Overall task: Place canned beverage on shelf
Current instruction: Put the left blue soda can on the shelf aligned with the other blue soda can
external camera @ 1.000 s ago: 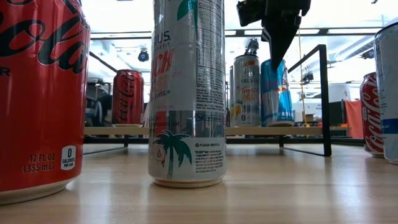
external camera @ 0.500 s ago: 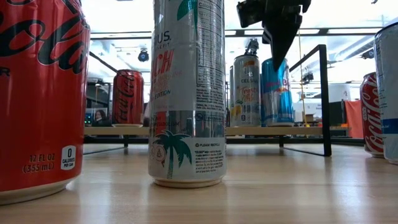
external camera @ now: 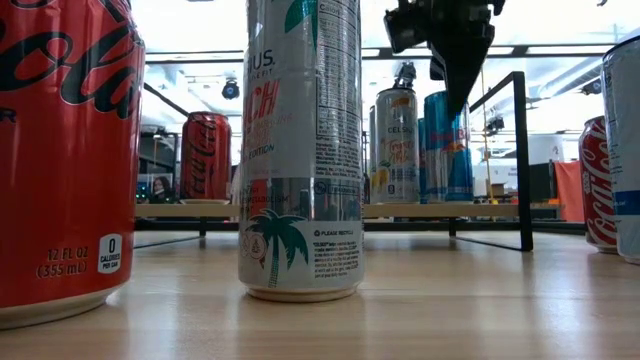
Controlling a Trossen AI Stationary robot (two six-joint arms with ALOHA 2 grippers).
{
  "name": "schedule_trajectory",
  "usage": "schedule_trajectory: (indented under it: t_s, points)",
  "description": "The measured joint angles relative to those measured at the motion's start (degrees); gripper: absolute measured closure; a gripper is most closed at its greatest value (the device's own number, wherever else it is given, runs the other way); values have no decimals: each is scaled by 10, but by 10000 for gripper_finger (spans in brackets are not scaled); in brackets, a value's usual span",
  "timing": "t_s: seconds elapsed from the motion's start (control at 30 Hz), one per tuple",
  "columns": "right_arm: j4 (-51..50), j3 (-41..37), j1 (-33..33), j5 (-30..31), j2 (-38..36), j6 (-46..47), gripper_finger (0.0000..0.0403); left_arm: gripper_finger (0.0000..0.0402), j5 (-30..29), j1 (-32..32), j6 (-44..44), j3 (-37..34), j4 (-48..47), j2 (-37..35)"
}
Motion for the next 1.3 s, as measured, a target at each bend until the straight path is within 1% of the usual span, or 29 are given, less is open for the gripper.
schedule_trajectory:
  t_s: [0.13, 0.37, 0.63, 0.87, 1.17, 1.3]
  points:
    - [34, -28, 1, 10, 0, 4, 390, 249, 0, 0, 0, 0, 0, 0]
    - [39, -44, 1, 45, 0, 15, 390, 249, 0, 0, 0, 0, 0, 0]
    - [39, -44, 2, 40, 0, 18, 390, 249, 0, 0, 0, 0, -1, 0]
    - [39, -44, 22, 26, 0, 30, 390, 249, 0, 0, 0, 0, -3, 0]
    - [38, -42, 52, 48, -6, 45, 390, 249, 0, 0, 0, 0, -4, 0]
    - [38, -37, 56, 88, -15, 52, 390, 249, 0, 1, 0, -1, -4, 0]
